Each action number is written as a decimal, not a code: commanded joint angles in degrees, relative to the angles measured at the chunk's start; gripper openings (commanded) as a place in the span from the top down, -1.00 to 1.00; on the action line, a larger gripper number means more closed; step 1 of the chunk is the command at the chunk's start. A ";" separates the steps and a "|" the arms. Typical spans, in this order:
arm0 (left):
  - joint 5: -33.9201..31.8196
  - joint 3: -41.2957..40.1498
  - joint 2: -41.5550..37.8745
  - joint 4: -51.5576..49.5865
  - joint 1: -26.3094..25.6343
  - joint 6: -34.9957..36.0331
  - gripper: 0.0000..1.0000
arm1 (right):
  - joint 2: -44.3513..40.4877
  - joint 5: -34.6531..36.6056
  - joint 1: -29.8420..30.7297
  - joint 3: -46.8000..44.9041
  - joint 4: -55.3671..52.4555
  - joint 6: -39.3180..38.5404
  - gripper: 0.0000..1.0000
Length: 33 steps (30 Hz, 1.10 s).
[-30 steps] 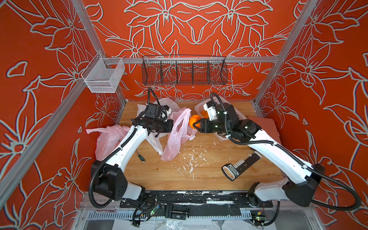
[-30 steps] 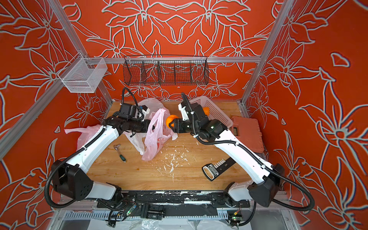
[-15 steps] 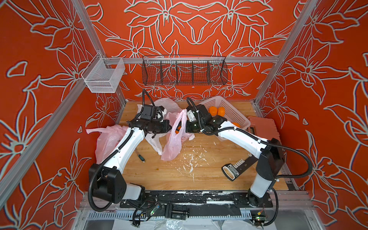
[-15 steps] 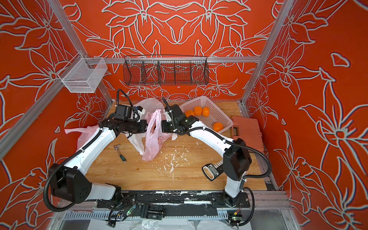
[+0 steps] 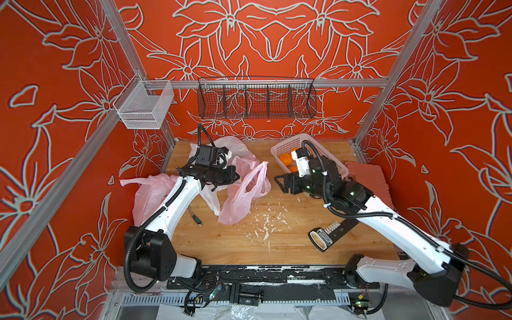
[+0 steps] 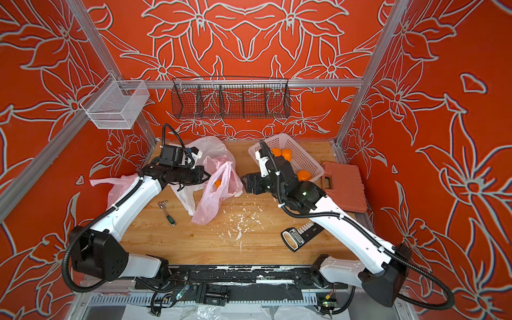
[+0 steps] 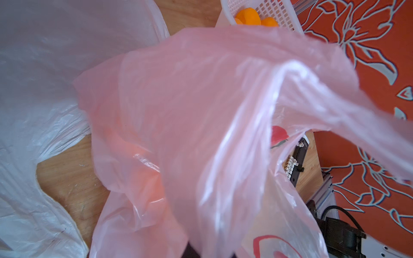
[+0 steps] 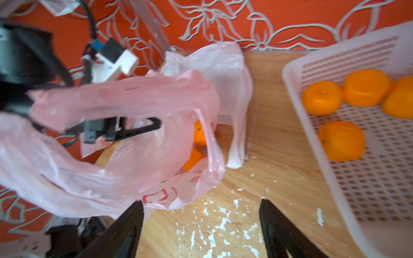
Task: Place the oranges into plastic bags & tie knots
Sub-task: Pick up the orange from the basket.
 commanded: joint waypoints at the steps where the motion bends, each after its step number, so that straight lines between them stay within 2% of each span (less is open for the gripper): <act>1: -0.67 2.09 0.18 -1.18 -1.10 1.05 1.00 | 3.78 9.00 -6.08 -0.31 -4.72 4.68 -0.67; 5: -5.02 3.35 -0.32 -4.29 -2.68 2.76 1.00 | 15.54 1.48 -14.80 7.46 -11.63 6.12 -0.65; 9: -13.61 5.86 -0.06 -9.25 -5.54 5.14 1.00 | 26.06 -1.22 -19.28 13.95 -12.48 5.74 -0.67; 15: -21.87 9.77 1.88 -15.05 -7.61 6.98 1.00 | 40.21 -3.69 -23.50 24.24 -14.91 8.39 -0.78; 24: -23.07 9.75 1.07 -15.86 -7.80 7.43 1.00 | 52.58 -3.63 -24.65 34.41 -20.09 7.82 -0.87; 29: -22.72 9.31 0.92 -15.45 -7.78 7.25 1.00 | 56.64 -6.75 -24.72 37.69 -21.88 7.77 -0.82; 33: -22.36 9.18 0.87 -15.16 -7.80 7.16 1.00 | 57.57 -5.40 -24.73 38.06 -23.73 7.78 -0.71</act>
